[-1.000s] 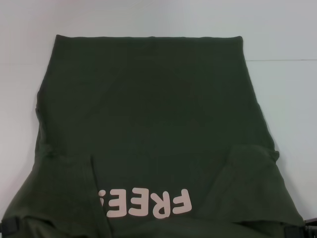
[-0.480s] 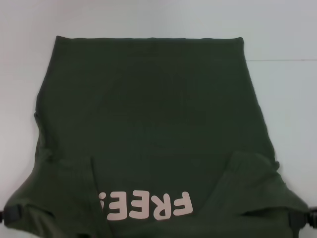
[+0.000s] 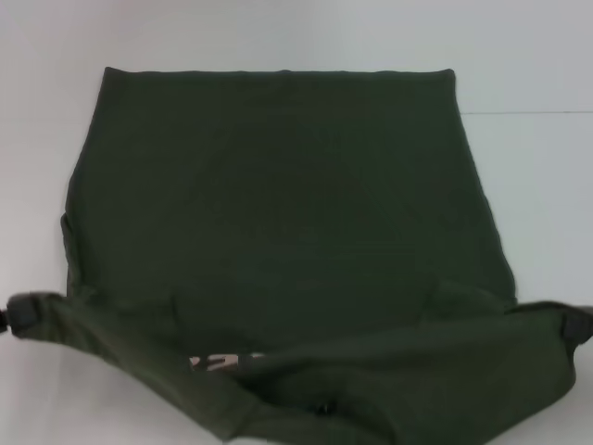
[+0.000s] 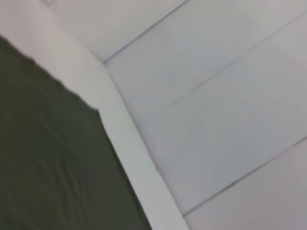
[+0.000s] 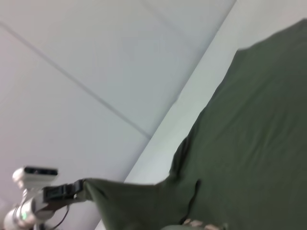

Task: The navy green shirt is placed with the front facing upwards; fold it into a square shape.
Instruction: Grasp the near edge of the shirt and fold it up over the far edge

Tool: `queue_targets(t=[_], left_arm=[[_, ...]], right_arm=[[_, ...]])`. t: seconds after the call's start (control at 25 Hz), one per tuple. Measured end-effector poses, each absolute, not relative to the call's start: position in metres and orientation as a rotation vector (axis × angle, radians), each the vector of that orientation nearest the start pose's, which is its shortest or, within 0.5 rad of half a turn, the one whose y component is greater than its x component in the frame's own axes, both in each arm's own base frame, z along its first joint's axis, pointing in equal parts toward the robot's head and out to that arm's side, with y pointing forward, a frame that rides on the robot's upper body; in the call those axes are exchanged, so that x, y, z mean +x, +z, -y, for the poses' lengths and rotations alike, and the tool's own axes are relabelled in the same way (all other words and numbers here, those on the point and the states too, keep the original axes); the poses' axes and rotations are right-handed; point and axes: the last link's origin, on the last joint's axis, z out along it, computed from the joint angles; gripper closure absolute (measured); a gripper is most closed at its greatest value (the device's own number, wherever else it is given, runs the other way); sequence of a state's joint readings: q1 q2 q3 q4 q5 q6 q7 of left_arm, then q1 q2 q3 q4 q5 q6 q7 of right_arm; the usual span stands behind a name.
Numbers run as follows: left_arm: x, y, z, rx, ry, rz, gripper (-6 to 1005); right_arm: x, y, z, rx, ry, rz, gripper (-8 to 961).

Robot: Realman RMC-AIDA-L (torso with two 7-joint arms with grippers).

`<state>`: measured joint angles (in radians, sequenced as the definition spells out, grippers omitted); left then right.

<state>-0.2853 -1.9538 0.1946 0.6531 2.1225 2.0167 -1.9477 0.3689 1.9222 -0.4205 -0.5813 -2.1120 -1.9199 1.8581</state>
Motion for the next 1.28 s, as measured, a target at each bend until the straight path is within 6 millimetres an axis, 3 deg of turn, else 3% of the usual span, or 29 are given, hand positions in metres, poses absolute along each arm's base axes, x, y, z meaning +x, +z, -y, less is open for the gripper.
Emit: queue_targets(t=[0.36,0.8,1.28], left_arm=[[-0.342,0.107,-0.227,-2.190,-1.239,1.507,947],[-0.342,0.097,-0.240,-2.159,-1.243,1.434,946],[-0.337,0.089,-0.263,-2.124,-1.255,1.347,945]], right_arm=[[0.336,0.077,-0.266,-2.347,0.988,-1.579,939],[0.337,0.081,-0.289,-2.185,1.061,-1.601,939],[0.335,0.072,-0.320,-2.058,1.042,-1.614,940]])
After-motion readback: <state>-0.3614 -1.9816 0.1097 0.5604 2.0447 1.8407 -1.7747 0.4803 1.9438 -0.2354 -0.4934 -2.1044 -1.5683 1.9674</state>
